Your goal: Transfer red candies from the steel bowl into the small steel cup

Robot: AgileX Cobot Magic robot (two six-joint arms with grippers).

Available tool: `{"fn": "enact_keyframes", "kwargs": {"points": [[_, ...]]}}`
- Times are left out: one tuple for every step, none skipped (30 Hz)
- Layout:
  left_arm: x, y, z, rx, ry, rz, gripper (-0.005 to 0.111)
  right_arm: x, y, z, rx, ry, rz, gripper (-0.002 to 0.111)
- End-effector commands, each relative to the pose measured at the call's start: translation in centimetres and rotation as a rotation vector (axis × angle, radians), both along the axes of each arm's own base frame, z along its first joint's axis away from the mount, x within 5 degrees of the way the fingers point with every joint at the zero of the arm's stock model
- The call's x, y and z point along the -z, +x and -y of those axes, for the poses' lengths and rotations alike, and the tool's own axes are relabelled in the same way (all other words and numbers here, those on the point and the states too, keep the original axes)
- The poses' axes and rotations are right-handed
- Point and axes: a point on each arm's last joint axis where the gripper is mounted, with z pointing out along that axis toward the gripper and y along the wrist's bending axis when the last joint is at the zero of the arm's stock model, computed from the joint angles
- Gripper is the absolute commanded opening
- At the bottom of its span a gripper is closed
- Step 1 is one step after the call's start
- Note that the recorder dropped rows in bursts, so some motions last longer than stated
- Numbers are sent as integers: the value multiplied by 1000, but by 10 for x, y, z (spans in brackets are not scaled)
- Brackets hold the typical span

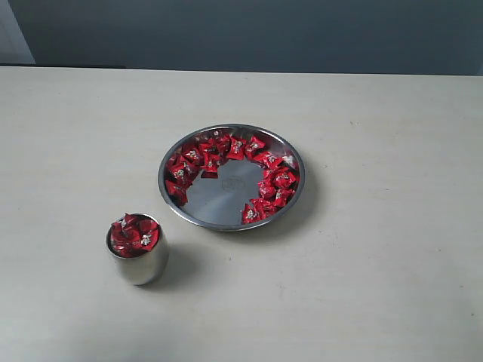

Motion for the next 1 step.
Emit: {"fn": "enact_keyframes", "kwargs": {"points": [[0,0,0,-2,2,11,0,0,0,0,4,-6,11,0]]}}
